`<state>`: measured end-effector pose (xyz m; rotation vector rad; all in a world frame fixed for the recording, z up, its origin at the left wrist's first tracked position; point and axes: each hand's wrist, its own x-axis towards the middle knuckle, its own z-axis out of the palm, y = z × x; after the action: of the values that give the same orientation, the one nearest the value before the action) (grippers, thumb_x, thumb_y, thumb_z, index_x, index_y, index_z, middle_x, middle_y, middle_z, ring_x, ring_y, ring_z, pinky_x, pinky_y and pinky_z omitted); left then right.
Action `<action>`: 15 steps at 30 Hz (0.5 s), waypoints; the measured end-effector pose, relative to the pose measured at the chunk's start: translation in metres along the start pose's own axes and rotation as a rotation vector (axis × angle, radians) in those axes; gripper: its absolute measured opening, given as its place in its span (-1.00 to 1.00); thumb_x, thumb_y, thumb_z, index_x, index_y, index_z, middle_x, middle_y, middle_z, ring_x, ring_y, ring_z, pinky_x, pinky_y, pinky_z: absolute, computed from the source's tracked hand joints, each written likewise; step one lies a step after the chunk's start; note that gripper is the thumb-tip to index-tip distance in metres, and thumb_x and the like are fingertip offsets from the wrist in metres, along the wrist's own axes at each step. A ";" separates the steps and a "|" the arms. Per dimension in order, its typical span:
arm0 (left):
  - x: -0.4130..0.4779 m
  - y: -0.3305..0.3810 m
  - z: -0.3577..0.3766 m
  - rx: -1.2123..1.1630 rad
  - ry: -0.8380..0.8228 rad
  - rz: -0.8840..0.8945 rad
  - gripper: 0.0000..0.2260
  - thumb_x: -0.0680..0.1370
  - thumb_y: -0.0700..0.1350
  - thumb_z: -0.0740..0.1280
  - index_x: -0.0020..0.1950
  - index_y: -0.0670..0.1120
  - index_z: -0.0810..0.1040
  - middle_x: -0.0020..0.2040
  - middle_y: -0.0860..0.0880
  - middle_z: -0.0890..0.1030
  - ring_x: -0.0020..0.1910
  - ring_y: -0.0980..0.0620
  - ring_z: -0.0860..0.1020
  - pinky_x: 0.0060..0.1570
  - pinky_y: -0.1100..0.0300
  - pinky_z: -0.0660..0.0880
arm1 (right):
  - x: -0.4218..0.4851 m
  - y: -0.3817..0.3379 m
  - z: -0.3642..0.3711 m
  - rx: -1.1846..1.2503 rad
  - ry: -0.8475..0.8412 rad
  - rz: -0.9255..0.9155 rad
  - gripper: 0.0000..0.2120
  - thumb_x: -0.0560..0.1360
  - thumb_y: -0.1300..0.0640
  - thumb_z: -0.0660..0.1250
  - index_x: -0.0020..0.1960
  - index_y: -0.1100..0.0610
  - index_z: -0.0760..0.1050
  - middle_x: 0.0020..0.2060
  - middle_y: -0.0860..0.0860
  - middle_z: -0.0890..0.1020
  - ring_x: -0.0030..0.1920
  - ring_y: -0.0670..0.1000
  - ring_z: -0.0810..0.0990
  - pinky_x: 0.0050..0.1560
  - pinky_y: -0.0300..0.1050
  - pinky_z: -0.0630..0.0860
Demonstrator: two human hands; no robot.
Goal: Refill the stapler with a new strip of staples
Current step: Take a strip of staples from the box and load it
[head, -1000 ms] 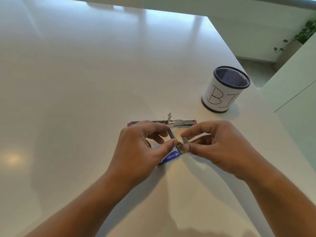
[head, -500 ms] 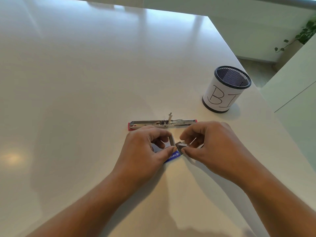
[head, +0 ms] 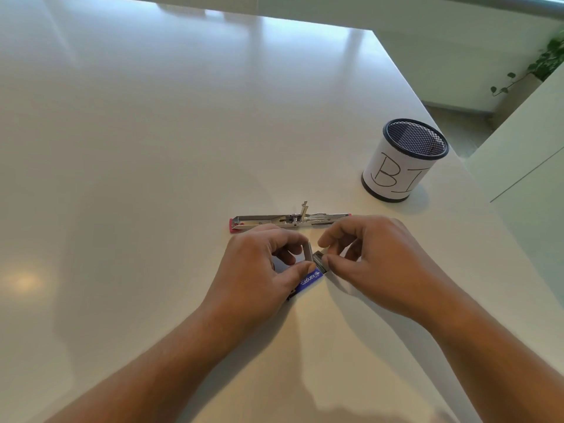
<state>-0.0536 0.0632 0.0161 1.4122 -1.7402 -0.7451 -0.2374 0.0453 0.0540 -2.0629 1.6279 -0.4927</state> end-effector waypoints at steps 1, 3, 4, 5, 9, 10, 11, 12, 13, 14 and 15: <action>0.000 0.000 0.000 0.001 -0.001 0.003 -0.77 0.37 -0.06 0.57 0.01 0.00 0.71 -0.17 0.17 0.64 -0.16 0.22 0.60 -0.24 0.54 0.40 | 0.002 0.000 0.001 -0.003 0.005 0.009 -0.93 0.39 0.07 0.48 -0.15 -0.08 0.64 -0.36 -0.19 0.65 -0.28 -0.19 0.60 -0.34 -0.39 0.47; 0.000 -0.001 0.001 0.001 -0.006 0.006 -0.75 0.38 -0.05 0.57 0.03 0.00 0.70 -0.15 0.17 0.64 -0.16 0.23 0.61 -0.22 0.55 0.41 | 0.006 0.000 0.003 -0.015 -0.021 0.030 -0.92 0.36 0.08 0.51 -0.18 -0.05 0.63 -0.37 -0.16 0.66 -0.32 -0.19 0.58 -0.37 -0.39 0.44; 0.000 -0.001 0.001 0.000 -0.010 0.005 -0.75 0.38 -0.05 0.57 0.04 0.00 0.70 -0.14 0.17 0.64 -0.16 0.23 0.61 -0.23 0.54 0.41 | 0.007 0.001 0.003 -0.007 -0.037 0.042 -0.91 0.35 0.08 0.52 -0.20 -0.04 0.62 -0.38 -0.15 0.66 -0.34 -0.20 0.58 -0.38 -0.39 0.44; 0.000 -0.001 0.000 0.001 -0.016 0.003 -0.75 0.38 -0.05 0.56 0.04 0.00 0.70 -0.14 0.17 0.64 -0.16 0.23 0.61 -0.25 0.53 0.42 | 0.008 0.001 0.003 0.011 -0.040 0.057 -0.91 0.34 0.08 0.53 -0.22 -0.03 0.62 -0.38 -0.14 0.66 -0.36 -0.20 0.57 -0.38 -0.39 0.45; 0.000 0.001 -0.002 -0.003 -0.009 -0.010 -0.78 0.40 -0.05 0.55 0.03 0.02 0.69 -0.14 0.19 0.63 -0.16 0.23 0.60 -0.28 0.52 0.41 | 0.010 0.009 -0.004 0.051 0.022 0.123 -0.96 0.40 0.05 0.49 -0.20 -0.06 0.64 -0.35 -0.15 0.68 -0.33 -0.21 0.61 -0.35 -0.39 0.48; 0.000 0.001 -0.002 0.001 0.000 -0.013 -0.79 0.41 -0.05 0.54 0.03 0.04 0.68 -0.13 0.20 0.62 -0.15 0.23 0.59 -0.27 0.51 0.40 | 0.010 0.011 -0.006 0.054 0.023 0.139 -0.97 0.42 0.05 0.48 -0.18 -0.07 0.66 -0.33 -0.16 0.68 -0.31 -0.22 0.62 -0.33 -0.39 0.47; -0.001 0.002 -0.001 0.014 0.008 -0.016 -0.80 0.43 -0.05 0.52 0.04 0.06 0.66 -0.12 0.20 0.61 -0.16 0.22 0.58 -0.26 0.50 0.40 | 0.009 0.012 -0.007 0.063 0.013 0.156 -0.98 0.44 0.05 0.47 -0.15 -0.07 0.68 -0.32 -0.16 0.69 -0.30 -0.23 0.62 -0.32 -0.40 0.47; -0.002 0.003 0.000 0.047 0.011 -0.016 -0.80 0.45 -0.05 0.50 0.05 0.07 0.63 -0.09 0.19 0.60 -0.17 0.20 0.56 -0.26 0.48 0.39 | 0.008 0.013 -0.007 0.077 -0.001 0.174 -0.97 0.44 0.06 0.47 -0.14 -0.06 0.69 -0.33 -0.16 0.70 -0.31 -0.24 0.62 -0.31 -0.40 0.49; -0.004 0.005 0.003 0.114 0.014 -0.007 -0.81 0.48 -0.04 0.46 0.08 0.08 0.61 -0.05 0.18 0.59 -0.17 0.17 0.53 -0.25 0.44 0.37 | 0.007 0.013 -0.006 0.092 -0.013 0.191 -0.96 0.44 0.08 0.47 -0.14 -0.03 0.70 -0.35 -0.14 0.70 -0.33 -0.23 0.62 -0.28 -0.36 0.53; -0.006 0.008 0.006 0.209 0.018 0.010 -0.81 0.51 -0.03 0.42 0.11 0.08 0.57 -0.01 0.17 0.59 -0.15 0.16 0.51 -0.22 0.39 0.36 | 0.006 0.014 -0.005 0.109 -0.024 0.207 -0.96 0.44 0.10 0.47 -0.14 -0.01 0.71 -0.37 -0.12 0.71 -0.36 -0.20 0.62 -0.26 -0.30 0.57; -0.008 0.010 0.009 0.304 0.023 0.032 -0.81 0.53 -0.02 0.37 0.14 0.09 0.54 0.03 0.17 0.59 -0.11 0.14 0.52 -0.20 0.31 0.39 | 0.004 0.014 -0.003 0.136 -0.042 0.221 -0.95 0.44 0.12 0.47 -0.16 0.01 0.70 -0.38 -0.09 0.71 -0.40 -0.17 0.62 -0.26 -0.25 0.60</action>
<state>-0.0655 0.0730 0.0181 1.5796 -1.9125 -0.4576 -0.2494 0.0382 0.0491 -1.7584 1.7221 -0.4654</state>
